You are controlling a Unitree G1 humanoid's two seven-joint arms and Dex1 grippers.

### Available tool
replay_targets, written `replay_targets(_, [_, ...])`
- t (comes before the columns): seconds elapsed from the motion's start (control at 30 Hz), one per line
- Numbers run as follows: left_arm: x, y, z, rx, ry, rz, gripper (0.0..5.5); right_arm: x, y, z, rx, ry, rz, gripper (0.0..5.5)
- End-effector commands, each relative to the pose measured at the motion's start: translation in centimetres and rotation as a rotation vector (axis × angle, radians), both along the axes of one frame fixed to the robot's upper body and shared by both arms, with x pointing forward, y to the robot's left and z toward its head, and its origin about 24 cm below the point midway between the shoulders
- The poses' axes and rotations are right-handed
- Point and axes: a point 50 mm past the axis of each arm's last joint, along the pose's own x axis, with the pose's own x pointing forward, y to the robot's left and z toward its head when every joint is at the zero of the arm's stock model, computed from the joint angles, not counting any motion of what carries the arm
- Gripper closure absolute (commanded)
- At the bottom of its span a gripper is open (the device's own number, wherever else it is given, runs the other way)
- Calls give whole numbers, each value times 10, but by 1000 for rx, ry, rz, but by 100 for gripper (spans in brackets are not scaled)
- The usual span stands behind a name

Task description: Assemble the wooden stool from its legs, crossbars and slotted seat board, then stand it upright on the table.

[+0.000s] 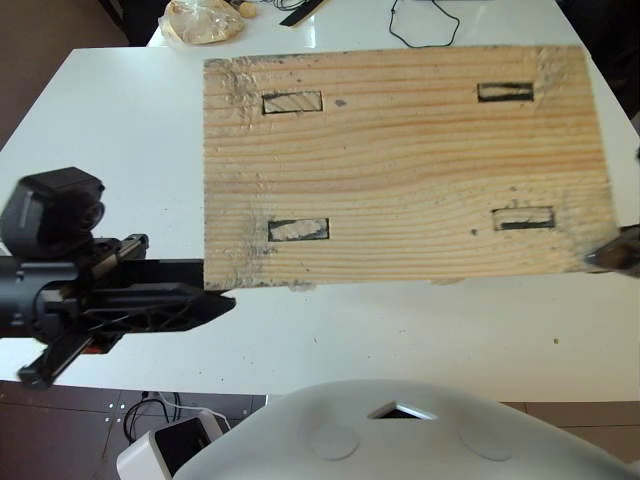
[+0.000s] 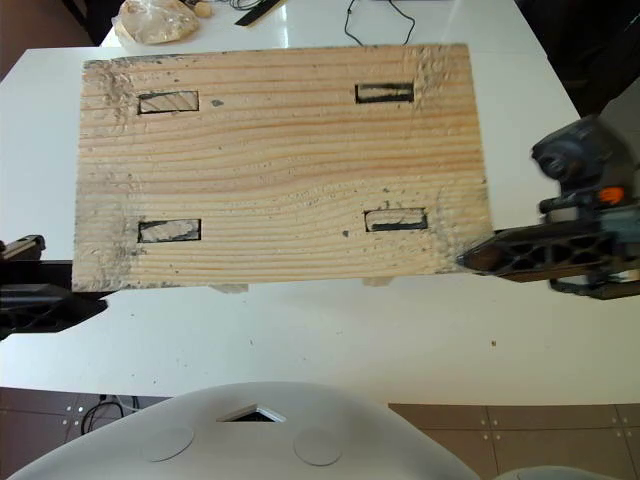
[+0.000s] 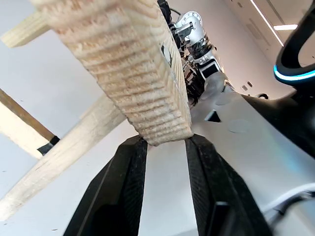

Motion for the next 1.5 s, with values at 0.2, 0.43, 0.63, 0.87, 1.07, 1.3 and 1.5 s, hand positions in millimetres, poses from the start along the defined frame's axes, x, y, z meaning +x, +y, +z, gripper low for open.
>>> replay_targets(0.2, [8, -3, -20, -37, 25, 138, 412, 16, 80, -77, 136, -114, -505, 419])
replay_targets(0.43, [-4, -9, -42, -50, 124, 212, 412, 22, 116, -51, 182, -54, -833, 420])
replay_targets(0.63, [-12, -12, -42, -38, 128, 212, 412, -13, 146, -24, 235, 57, -835, 420])
replay_targets(0.87, [-13, -16, -46, -38, 122, 275, 412, 2, 153, 24, 323, 325, -940, 420])
replay_targets(1.07, [-8, -19, -47, -36, 105, 298, 412, 29, 142, 24, 269, 478, -1054, 420])
replay_targets(1.3, [2, -33, -56, 34, 132, 303, 412, 36, 145, -23, 107, 490, -1069, 420])
replay_targets(1.5, [11, -36, -62, 66, 136, 334, 412, 37, 141, -41, 86, 379, -1049, 420])
